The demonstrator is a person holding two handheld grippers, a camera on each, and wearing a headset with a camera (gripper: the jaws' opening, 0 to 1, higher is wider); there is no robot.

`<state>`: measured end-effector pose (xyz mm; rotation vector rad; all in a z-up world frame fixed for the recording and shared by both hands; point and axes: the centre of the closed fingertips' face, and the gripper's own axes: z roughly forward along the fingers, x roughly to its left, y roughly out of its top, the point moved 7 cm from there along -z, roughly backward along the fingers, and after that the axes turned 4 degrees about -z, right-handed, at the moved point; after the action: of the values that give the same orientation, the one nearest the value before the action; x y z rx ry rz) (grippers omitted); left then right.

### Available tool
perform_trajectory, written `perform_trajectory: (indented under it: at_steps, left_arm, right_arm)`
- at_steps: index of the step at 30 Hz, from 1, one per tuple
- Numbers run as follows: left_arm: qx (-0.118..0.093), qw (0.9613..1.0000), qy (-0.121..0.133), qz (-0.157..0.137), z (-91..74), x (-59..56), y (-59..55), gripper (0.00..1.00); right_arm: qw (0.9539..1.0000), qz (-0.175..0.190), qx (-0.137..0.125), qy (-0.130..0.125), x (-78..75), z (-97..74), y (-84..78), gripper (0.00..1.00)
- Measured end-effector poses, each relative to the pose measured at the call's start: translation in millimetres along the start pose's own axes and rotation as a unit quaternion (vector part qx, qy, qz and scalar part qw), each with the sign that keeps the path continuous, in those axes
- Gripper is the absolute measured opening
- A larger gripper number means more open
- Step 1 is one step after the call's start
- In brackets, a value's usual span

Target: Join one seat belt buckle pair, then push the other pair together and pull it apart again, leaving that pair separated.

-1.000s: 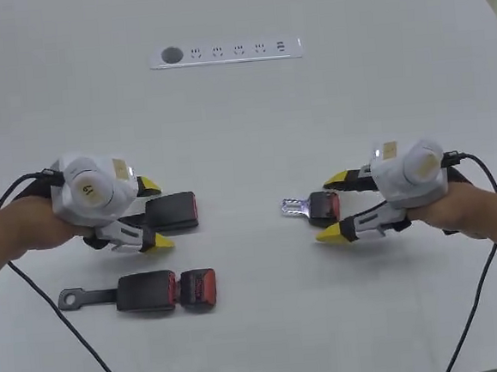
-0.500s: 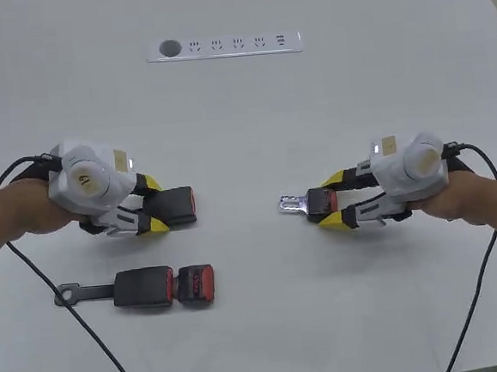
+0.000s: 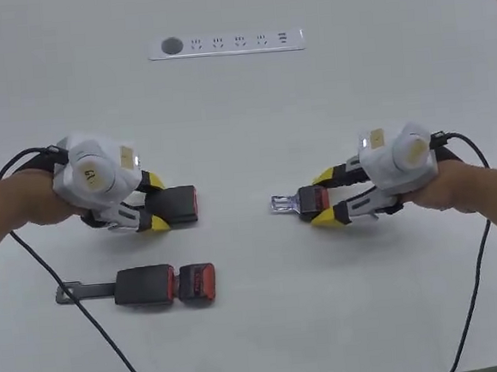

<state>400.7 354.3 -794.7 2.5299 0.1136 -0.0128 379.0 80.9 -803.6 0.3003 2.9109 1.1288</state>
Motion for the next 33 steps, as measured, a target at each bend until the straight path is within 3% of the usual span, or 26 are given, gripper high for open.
perform_trajectory:
  at_steps: [14,22,33]
  left_arm:
    - [0.012,0.9998,-0.009,0.013,3.3,-0.7,1.7,0.34]
    - [0.019,0.9996,-0.011,0.015,4.5,-1.0,2.6,0.34]
    - [0.028,0.9994,-0.012,0.018,5.8,-1.4,4.2,0.34]
  right_arm:
    - [0.9998,-0.011,-0.014,0.007,2.0,17.4,15.7,0.35]
    - [0.9991,-0.030,-0.024,0.018,-1.2,37.8,37.0,0.35]
    - [0.9988,-0.033,-0.028,0.024,-0.1,54.7,53.1,0.35]
